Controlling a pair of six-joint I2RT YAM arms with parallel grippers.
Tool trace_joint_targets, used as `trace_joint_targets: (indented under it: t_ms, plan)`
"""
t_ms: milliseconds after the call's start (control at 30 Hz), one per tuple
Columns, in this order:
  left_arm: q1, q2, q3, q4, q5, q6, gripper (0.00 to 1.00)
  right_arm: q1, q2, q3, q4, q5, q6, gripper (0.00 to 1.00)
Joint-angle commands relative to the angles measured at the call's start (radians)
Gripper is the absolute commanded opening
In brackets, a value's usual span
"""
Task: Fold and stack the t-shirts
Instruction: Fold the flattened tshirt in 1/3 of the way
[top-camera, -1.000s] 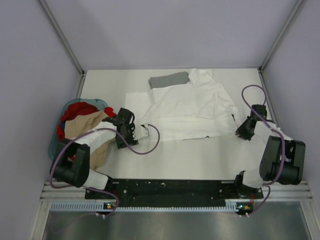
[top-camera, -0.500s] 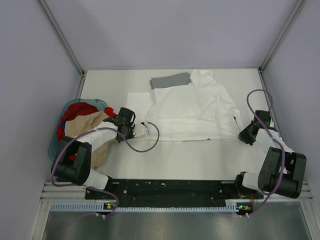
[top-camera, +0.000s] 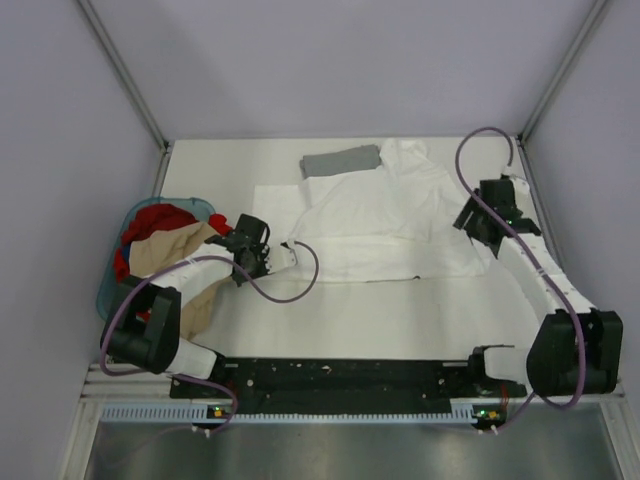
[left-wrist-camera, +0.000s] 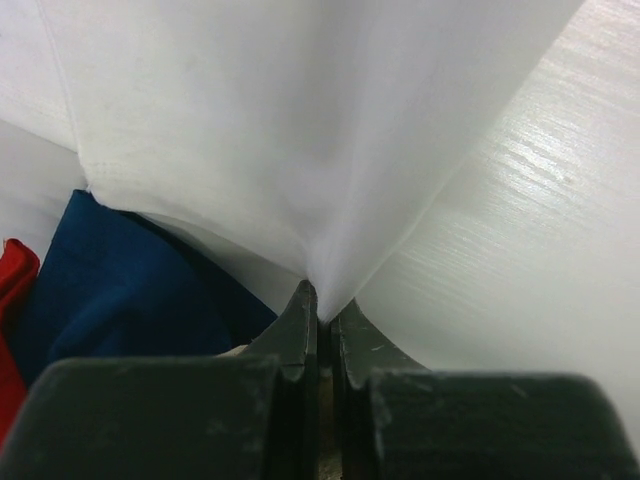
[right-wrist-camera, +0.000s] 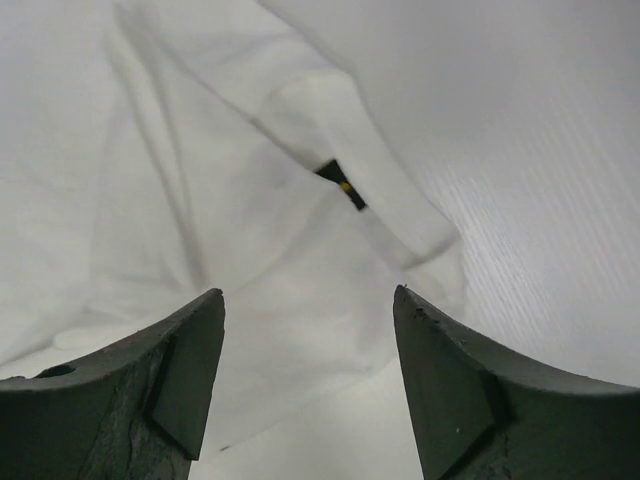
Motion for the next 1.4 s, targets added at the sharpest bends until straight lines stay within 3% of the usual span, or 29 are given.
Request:
trace_joint_targets:
  t_ms: [0, 67, 167, 267, 533, 667, 833, 933, 1133, 1367]
  plan:
    - [0.001, -0.01, -0.01, -0.025, 0.017, -0.027, 0.0, 0.169, 0.111, 0.165, -0.024, 0.204, -0.064, 0.68]
    - [0.001, -0.01, -0.011, -0.028, 0.014, -0.029, 0.0, 0.173, 0.195, 0.2, -0.015, 0.072, -0.067, 0.66]
    - [0.001, -0.007, -0.01, -0.028, 0.011, -0.032, 0.0, 0.179, 0.321, 0.26, -0.01, -0.119, -0.062, 0.52]
    - [0.001, 0.002, 0.001, -0.033, 0.009, -0.041, 0.0, 0.182, 0.409, 0.291, -0.01, -0.218, -0.041, 0.5]
    - [0.001, 0.004, 0.004, -0.039, 0.009, -0.042, 0.0, 0.182, 0.529, 0.32, -0.006, -0.28, -0.015, 0.5]
    - [0.003, 0.004, 0.004, -0.042, 0.009, -0.042, 0.0, 0.182, 0.546, 0.331, -0.006, -0.287, -0.009, 0.4]
    - [0.0, 0.008, -0.001, -0.038, 0.009, -0.045, 0.0, 0.183, 0.541, 0.332, 0.002, -0.339, 0.007, 0.39]
    - [0.0, 0.014, 0.002, -0.038, 0.004, -0.047, 0.0, 0.183, 0.555, 0.329, 0.004, -0.345, 0.011, 0.33]
    - [0.0, 0.005, -0.007, -0.033, -0.003, -0.042, 0.0, 0.179, 0.546, 0.338, 0.007, -0.341, 0.01, 0.02]
    - [0.0, 0.004, -0.01, -0.032, -0.008, -0.041, 0.0, 0.182, 0.544, 0.427, 0.034, -0.368, 0.008, 0.0]
